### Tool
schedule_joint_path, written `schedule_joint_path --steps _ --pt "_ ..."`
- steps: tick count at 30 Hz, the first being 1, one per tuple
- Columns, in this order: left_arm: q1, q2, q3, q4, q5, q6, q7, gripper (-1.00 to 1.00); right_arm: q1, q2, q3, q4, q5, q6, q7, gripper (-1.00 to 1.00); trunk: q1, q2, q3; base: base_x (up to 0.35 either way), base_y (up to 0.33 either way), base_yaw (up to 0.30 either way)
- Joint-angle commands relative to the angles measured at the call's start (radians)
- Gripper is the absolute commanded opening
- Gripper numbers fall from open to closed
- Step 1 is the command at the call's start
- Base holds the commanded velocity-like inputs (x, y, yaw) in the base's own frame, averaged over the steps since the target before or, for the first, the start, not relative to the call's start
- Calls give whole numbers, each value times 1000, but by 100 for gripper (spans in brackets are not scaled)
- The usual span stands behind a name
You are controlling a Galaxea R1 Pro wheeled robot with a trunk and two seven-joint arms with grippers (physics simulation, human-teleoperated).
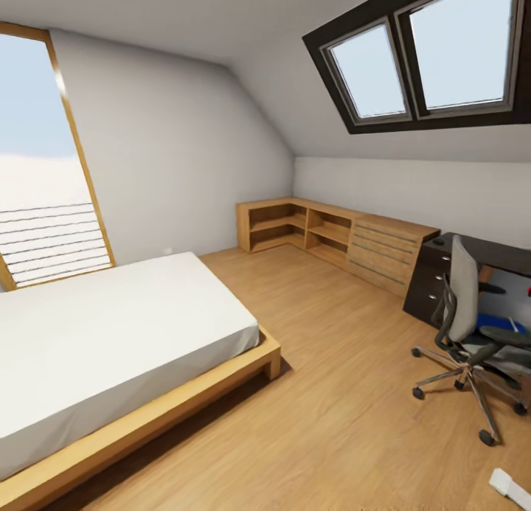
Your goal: In the bedroom, organize the workspace by keeping the computer under the desk, ensuring the monitor is on the desk, placing the keyboard on the desk next to the monitor, placing the mouse on the desk next to the keyboard, moving the folder from the swivel chair onto the desk next to the mouse, stacking the notebook on top of the folder with the pen on top of the notebook, and positioning the swivel chair next to the desk.
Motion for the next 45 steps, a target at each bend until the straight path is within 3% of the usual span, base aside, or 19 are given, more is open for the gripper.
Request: schedule_joint_path --steps 1,9,21,32,45 --pt "1 0 1 -2 4 -1 0 100 -1 0 0 1 0 -3 -1 100 0 -1 -1 0 0 -264" --pt "1 1 1 -2 4 -1 0 100 -1 0 0 1 0 -4 -1 100 0 -1 -1 54 0 -264" --pt "1 1 1 -2 4 -1 0 100 -1 0 2 1 0 -4 -1 100 0 -1 -1 299 2 -264" --pt "1 1 1 -2 4 0 0 100 -1 0 2 1 0 -5 -1 100 0 -1 -1 240 205 -264" --pt "1 1 1 -2 4 0 0 100 -1 0 2 1 0 -5 -1 100 0 -1 -1 66 173 -264"
